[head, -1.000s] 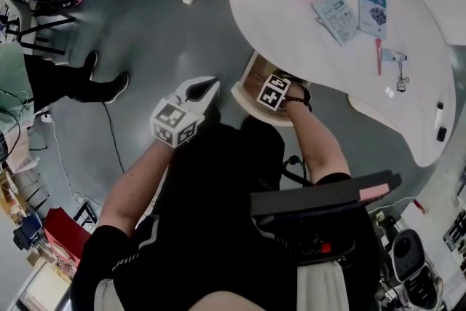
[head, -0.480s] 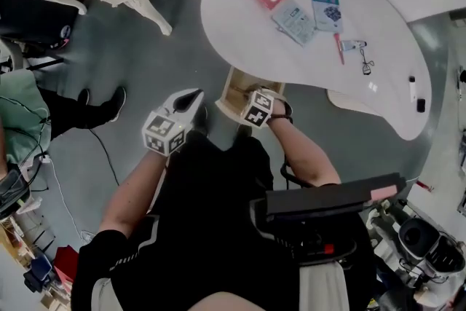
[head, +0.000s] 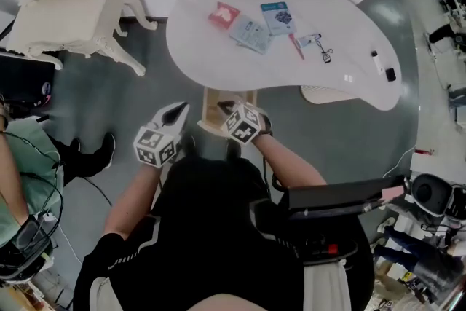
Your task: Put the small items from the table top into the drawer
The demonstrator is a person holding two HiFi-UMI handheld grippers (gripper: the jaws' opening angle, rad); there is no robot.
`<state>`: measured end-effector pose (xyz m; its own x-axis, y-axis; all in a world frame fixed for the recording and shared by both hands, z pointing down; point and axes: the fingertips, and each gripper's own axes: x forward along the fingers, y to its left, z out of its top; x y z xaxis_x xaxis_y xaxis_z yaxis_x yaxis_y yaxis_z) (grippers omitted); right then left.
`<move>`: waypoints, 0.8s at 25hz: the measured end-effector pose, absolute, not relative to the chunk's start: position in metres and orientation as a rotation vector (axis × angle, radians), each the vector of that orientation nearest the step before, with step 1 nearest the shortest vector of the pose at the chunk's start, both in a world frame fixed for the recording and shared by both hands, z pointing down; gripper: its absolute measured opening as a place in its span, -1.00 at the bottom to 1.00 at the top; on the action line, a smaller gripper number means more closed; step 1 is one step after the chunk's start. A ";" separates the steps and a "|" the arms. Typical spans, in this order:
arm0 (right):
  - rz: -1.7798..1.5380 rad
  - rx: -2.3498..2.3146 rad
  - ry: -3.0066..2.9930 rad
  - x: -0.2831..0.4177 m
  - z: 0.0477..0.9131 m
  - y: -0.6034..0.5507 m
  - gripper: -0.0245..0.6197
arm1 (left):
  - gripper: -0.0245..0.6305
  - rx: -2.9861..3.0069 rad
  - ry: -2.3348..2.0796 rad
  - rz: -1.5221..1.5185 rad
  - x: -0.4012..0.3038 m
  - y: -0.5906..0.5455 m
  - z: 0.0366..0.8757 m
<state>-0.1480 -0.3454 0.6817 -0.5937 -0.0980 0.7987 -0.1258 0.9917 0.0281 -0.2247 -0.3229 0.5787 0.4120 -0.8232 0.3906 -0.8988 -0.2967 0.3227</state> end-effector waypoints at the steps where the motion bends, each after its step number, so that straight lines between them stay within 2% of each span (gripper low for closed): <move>1: 0.051 0.189 -2.240 -0.149 0.670 -0.348 -0.91 | -0.93 2.196 -1.457 0.189 -0.223 -0.327 0.574; 10: 0.183 0.472 -2.453 -0.131 0.574 -0.371 -0.92 | -0.93 2.315 -1.500 0.102 -0.221 -0.351 0.525; 15: 0.228 0.635 -2.539 -0.117 0.532 -0.379 -0.92 | -0.93 2.399 -1.479 0.151 -0.210 -0.358 0.506; 20: 0.236 0.797 -2.644 -0.109 0.486 -0.385 -0.92 | -0.93 2.457 -1.449 0.048 -0.207 -0.362 0.470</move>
